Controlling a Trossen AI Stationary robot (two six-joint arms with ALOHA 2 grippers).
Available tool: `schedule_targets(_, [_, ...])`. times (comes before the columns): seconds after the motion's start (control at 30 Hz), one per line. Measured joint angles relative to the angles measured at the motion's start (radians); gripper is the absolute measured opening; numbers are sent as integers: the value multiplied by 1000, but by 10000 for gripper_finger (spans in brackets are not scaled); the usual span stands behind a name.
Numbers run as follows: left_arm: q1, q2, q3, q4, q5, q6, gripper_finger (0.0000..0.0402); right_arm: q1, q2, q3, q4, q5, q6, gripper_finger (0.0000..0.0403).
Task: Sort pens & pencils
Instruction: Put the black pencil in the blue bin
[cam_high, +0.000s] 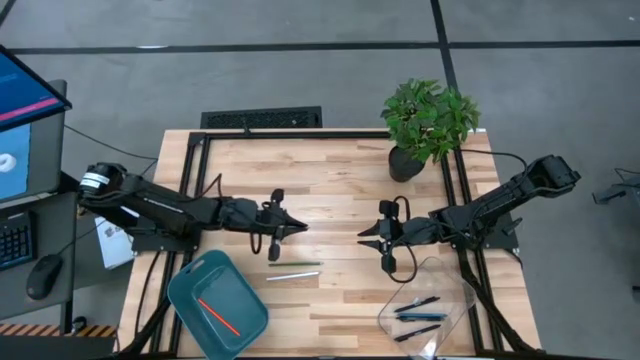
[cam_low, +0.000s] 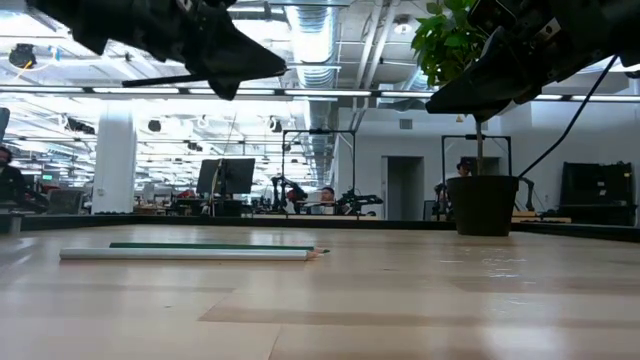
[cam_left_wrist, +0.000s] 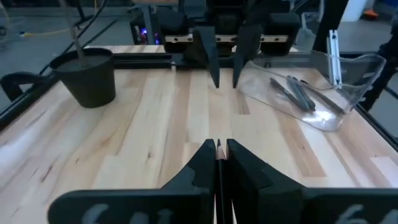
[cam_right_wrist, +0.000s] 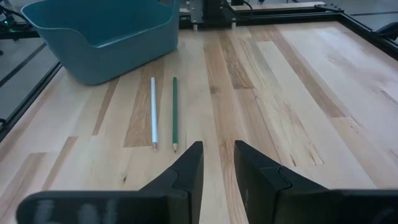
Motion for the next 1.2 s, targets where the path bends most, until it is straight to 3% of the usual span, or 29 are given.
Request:
schedule_targets(0.13, [-7,0,41,-69,44,12,11,0,0,0,0,0,0,113])
schedule_targets(0.27, [-37,-9,44,-92,206,10,11,1,0,0,-2,0,0,113])
schedule_targets(0.37, [-73,-9,44,-109,267,-13,11,1,0,0,-2,0,5,113])
schedule_targets(1.2, [-402,-9,44,-240,312,-148,11,0,0,0,47,0,10,113])
